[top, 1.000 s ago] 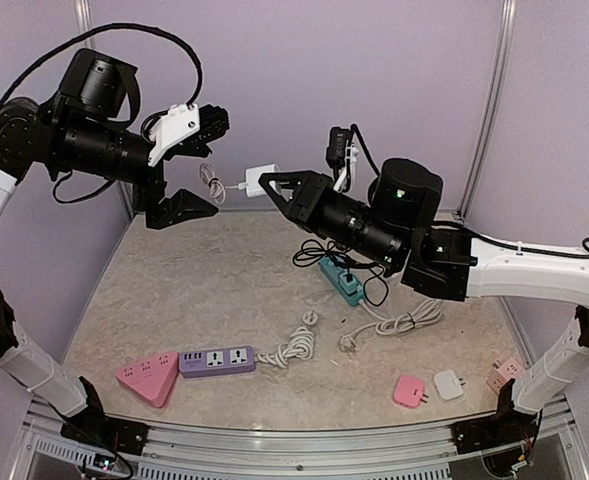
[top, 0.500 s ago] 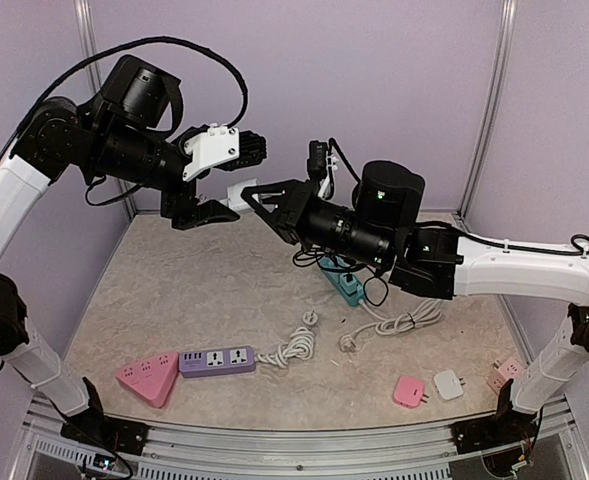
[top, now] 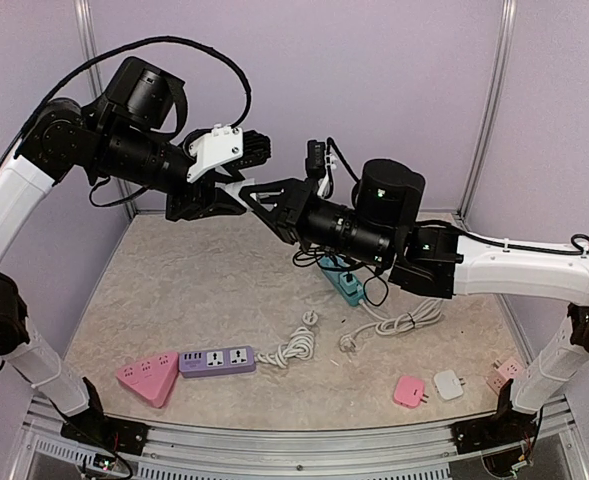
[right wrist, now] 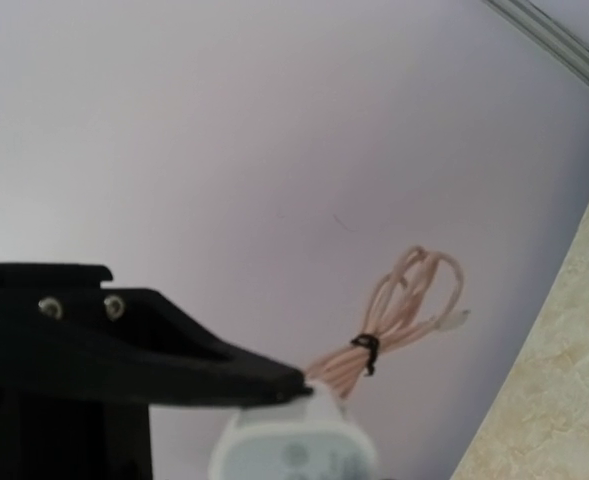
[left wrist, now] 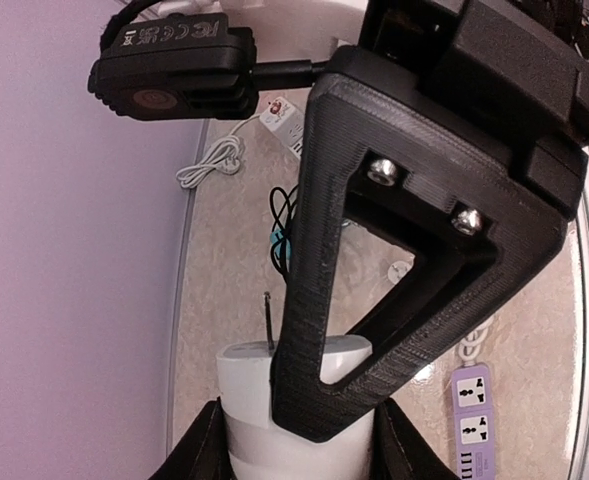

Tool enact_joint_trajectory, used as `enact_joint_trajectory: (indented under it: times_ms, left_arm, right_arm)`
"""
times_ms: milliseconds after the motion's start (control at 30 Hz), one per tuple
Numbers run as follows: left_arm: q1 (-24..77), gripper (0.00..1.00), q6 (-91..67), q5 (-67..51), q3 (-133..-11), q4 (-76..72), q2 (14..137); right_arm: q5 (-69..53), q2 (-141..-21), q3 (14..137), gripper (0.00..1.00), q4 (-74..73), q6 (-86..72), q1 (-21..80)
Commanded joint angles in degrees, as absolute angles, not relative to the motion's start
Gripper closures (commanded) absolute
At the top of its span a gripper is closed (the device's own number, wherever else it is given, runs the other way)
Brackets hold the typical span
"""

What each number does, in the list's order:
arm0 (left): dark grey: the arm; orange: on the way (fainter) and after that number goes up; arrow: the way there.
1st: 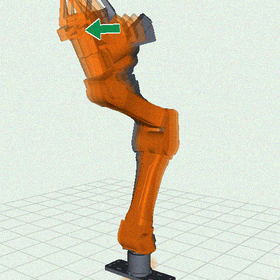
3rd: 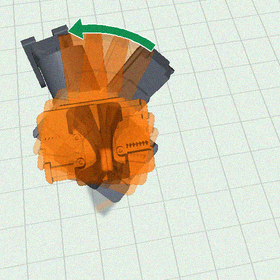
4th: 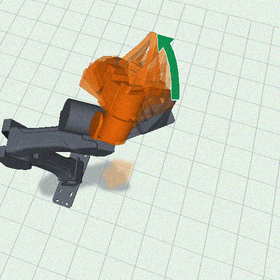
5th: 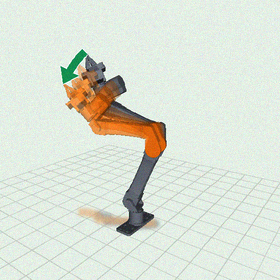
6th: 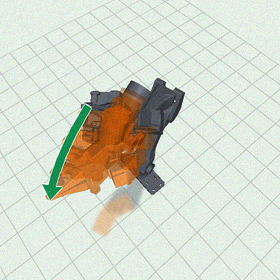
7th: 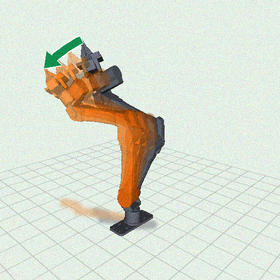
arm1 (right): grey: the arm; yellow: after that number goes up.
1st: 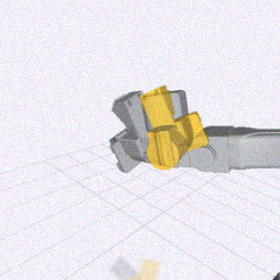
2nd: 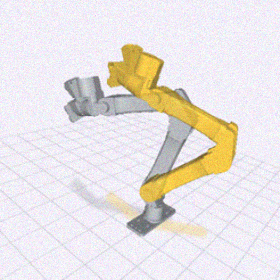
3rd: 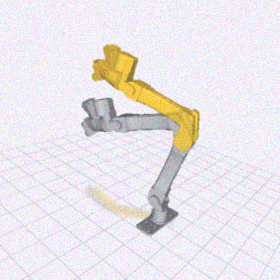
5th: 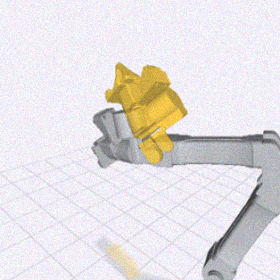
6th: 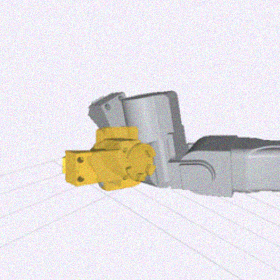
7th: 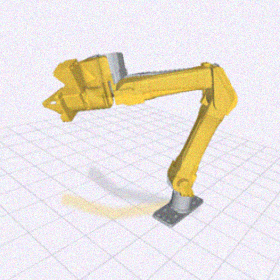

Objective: Insert the plug
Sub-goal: Adjust the plug.

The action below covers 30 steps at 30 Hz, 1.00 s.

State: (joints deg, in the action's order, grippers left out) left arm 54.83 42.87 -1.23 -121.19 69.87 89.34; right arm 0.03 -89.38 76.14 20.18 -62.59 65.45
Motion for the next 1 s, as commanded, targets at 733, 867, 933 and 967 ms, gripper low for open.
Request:
enact_joint_trajectory:
  times_ms: [733, 867, 933, 967]
  left_arm:
    - [46.3, 1.0, 24.2, -14.8, -106.3, 71.5, 86.9]
    - [42.5, 1.0, 21.9, -24.6, -104.1, 72.4, 87.6]
    - [42.4, 1.0, 21.4, -26.0, -102.5, 72.0, 87.6]
    - [42.3, 1.0, 21.2, -26.7, -101.6, 71.9, 87.6]
  right_arm:
    - [21.0, -75.0, 67.6, 0.19, 0.4, 0.4, 70.6]
    - [7.9, -72.8, 53.9, 0.11, 14.7, 35.6, 73.9]
    - [6.1, -74.7, 54.0, 0.07, 17.1, 43.4, 73.9]
    - [6.6, -76.3, 55.9, 0.07, 15.6, 46.5, 73.9]
